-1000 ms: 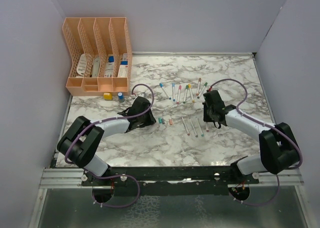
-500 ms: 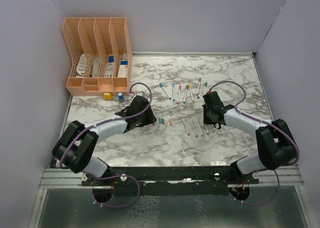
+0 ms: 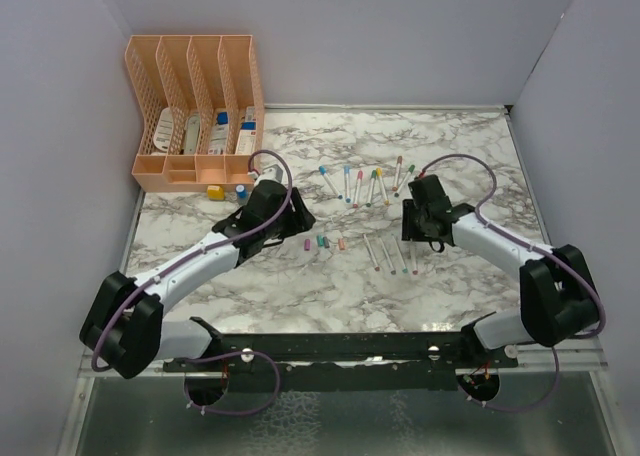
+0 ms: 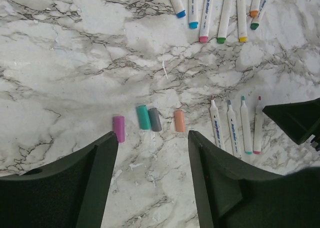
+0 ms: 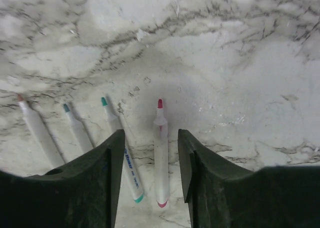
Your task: Open the pen caps
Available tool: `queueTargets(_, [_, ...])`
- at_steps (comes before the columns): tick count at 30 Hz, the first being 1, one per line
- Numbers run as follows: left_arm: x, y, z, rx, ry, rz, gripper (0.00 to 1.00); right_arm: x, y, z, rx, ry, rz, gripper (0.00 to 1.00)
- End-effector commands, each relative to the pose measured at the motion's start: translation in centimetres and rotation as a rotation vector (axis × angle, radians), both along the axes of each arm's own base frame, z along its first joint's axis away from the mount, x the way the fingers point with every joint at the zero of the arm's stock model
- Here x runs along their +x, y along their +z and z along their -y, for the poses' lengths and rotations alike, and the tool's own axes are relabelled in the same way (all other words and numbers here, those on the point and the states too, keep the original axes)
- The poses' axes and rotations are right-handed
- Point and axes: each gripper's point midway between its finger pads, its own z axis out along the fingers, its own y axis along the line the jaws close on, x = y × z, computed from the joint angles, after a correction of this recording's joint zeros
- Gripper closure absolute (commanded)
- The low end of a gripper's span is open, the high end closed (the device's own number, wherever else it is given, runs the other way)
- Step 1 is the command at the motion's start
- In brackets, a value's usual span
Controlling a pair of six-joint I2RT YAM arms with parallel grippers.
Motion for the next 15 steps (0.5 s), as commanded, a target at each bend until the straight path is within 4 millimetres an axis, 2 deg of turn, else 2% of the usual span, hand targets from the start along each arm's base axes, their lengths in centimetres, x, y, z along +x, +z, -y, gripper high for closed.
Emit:
queueTargets(1, [0.4, 2.7, -0.7, -0.006, 0.031, 0.067, 0.34, 3.8, 6.5, -0.9, 0.044, 0.013, 0.194, 0.50])
queueTargets(2, [0.5, 3.1, -0.7, -0.012, 0.033, 0.078, 0.28, 4.5, 7.7, -1.4, 0.059, 0.037, 0.226, 0.44])
queueTargets(3, [0.4, 3.4, -0.8, -0.018, 0.034, 0.085, 0.09, 5.4, 8.8, -2.1, 0.076, 0.074, 0.264, 0.38])
queueTargets(4, [0.4, 3.8, -0.7, -0.027, 0.030, 0.095, 0.02, 6.2, 9.8, -3.0, 0.095, 0.121, 0.298, 0.31])
queueTargets(6, [0.4, 4.3, -0.7, -0.038, 0.030, 0.107, 0.01, 7.6, 10.8, -4.5, 0.120, 0.191, 0.329, 0.20])
queueTargets(7, [0.4, 4.5, -0.6, -0.044, 0.032, 0.112, 0.01, 8.3, 11.2, -5.5, 0.138, 0.238, 0.331, 0.18])
queueTargets(11, [0.3, 4.8, -1.0, -0.072, 0.059, 0.127, 0.01, 11.0, 10.0, -8.7, 0.176, 0.338, 0.253, 0.18])
queueTargets(15, [0.3, 4.6, -2.1, -0.080, 0.102, 0.141, 0.02, 13.6, 10.1, -12.7, 0.140, 0.442, 0.288, 0.22])
